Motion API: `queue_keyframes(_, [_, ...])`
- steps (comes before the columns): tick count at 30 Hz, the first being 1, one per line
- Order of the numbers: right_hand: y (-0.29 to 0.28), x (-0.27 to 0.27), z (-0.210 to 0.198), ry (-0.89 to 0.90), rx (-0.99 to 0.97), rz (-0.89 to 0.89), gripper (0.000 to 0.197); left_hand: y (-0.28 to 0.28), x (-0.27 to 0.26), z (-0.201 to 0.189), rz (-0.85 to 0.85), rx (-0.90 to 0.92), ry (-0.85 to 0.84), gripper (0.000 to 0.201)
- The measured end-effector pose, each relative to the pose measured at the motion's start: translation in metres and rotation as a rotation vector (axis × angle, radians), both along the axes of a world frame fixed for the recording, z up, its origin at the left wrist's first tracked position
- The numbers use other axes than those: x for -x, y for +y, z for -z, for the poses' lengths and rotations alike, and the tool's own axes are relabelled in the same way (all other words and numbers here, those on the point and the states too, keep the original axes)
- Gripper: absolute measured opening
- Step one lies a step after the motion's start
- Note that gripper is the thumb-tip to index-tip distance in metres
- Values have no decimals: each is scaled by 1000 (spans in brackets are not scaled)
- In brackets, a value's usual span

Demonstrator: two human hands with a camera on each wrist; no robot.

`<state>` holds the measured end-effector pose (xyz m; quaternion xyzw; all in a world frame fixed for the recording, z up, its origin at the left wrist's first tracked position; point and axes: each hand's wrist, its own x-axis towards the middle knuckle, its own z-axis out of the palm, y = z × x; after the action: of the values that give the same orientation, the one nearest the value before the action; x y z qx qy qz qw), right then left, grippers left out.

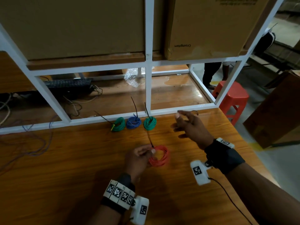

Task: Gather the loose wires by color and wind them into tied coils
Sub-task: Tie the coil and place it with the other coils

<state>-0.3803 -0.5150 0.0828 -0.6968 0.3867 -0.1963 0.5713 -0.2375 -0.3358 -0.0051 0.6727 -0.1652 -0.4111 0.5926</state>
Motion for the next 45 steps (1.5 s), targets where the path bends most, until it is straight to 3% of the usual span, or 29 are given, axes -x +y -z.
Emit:
queue_keyframes(3, [22, 1, 23, 128, -109, -147, 53, -4, -10, 0, -165, 45, 90, 20])
queue_keyframes(6, [50, -10, 44, 83, -238, -214, 43, -9, -21, -1, -204, 44, 89, 21])
queue_keyframes(10, [57, -46, 60, -35, -390, -122, 20, -5, -39, -4, -204, 53, 100, 33])
queue_keyframes(13, [42, -80, 72, 34, -436, -84, 19, 10, -49, -6, -230, 30, 98, 53])
queue_keyframes(15, [30, -104, 83, 80, -462, -29, 22, 25, -56, -3, -258, 14, 57, 53])
queue_keyframes(23, [3, -151, 111, 298, -363, -60, 20, 76, -66, 16, -354, -65, 34, 36])
queue_keyframes(29, [21, -121, 132, 196, -149, -33, 38, 97, -63, 9, -406, -86, -11, 25])
queue_keyframes(32, [53, -106, 126, 39, -146, -204, 35, 120, -63, -12, -444, -59, -41, 16])
queue_keyframes(38, [134, -135, 115, -18, -87, -607, 32, 198, -68, -36, -656, -73, -135, 12])
queue_keyframes(45, [211, -211, 81, -62, 45, -691, 39, 290, -135, -32, -730, -68, -173, 13])
